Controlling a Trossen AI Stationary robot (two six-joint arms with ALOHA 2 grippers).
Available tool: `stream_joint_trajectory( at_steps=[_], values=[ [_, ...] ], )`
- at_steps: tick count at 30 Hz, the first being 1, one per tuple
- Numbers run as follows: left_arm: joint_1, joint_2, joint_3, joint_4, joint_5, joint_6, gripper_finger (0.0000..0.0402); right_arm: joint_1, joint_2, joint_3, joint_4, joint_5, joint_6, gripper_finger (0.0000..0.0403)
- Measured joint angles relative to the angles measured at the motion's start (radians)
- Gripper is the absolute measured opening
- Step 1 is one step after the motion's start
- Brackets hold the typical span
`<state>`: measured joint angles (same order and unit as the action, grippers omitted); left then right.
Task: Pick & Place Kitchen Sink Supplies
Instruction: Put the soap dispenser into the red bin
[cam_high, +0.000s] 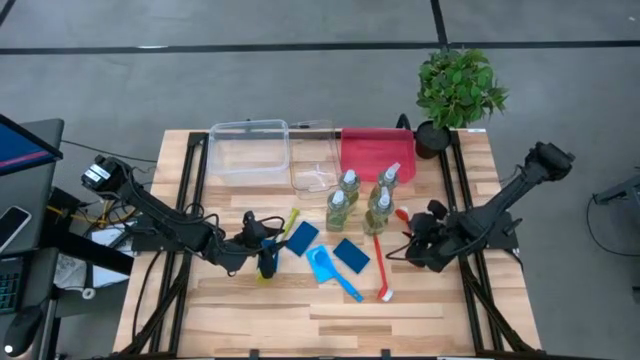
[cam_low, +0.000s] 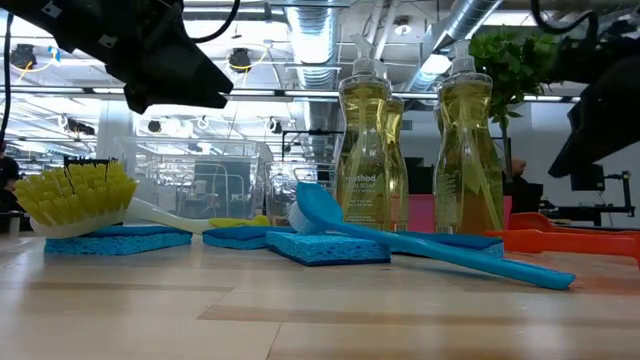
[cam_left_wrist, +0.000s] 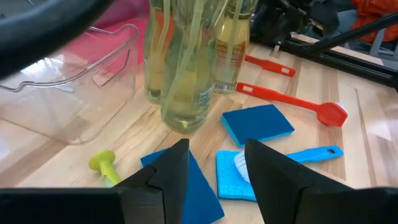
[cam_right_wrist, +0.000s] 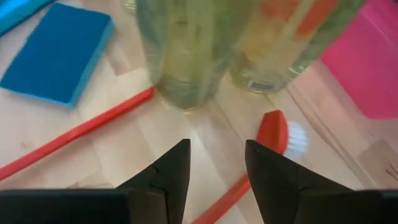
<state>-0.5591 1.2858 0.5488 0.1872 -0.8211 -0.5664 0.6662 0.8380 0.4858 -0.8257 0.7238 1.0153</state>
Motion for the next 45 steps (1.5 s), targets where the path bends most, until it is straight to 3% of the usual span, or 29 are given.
stream_joint_trajectory(
  at_steps=[5, 15, 20, 25, 31, 36, 40, 45],
  values=[
    [0.000, 0.000, 0.000, 0.023, 0.000, 0.000, 0.0158, 0.001, 0.008, 0.000, 0.079, -0.001, -0.090, 0.0136],
    [0.000, 0.000, 0.000, 0.063, 0.000, 0.012, 0.0158, 0.003, 0.006, 0.015, 0.337, -0.026, -0.428, 0.0122],
    [-0.002, 0.000, 0.000, 0.069, 0.000, 0.027, 0.0158, 0.032, 0.005, 0.090, 0.319, -0.046, -0.531, 0.0121],
    [-0.022, -0.015, -0.001, 0.073, 0.002, 0.084, 0.0158, 0.065, 0.002, 0.198, 0.184, -0.038, -0.526, 0.0118],
    [-0.029, -0.074, -0.001, 0.086, 0.000, 0.111, 0.0158, 0.094, -0.044, 0.312, -0.109, 0.143, -0.354, 0.0112],
    [-0.037, -0.113, -0.001, 0.176, 0.000, 0.249, 0.0158, 0.098, -0.129, 0.322, -0.270, 0.332, -0.217, 0.0111],
    [-0.037, -0.123, -0.001, 0.337, 0.031, 0.428, 0.0158, 0.068, -0.184, 0.320, -0.307, 0.433, -0.195, 0.0112],
    [-0.035, -0.121, -0.001, 0.461, 0.179, 0.582, 0.0158, 0.006, -0.211, 0.311, -0.291, 0.459, -0.249, 0.0112]
  ],
)
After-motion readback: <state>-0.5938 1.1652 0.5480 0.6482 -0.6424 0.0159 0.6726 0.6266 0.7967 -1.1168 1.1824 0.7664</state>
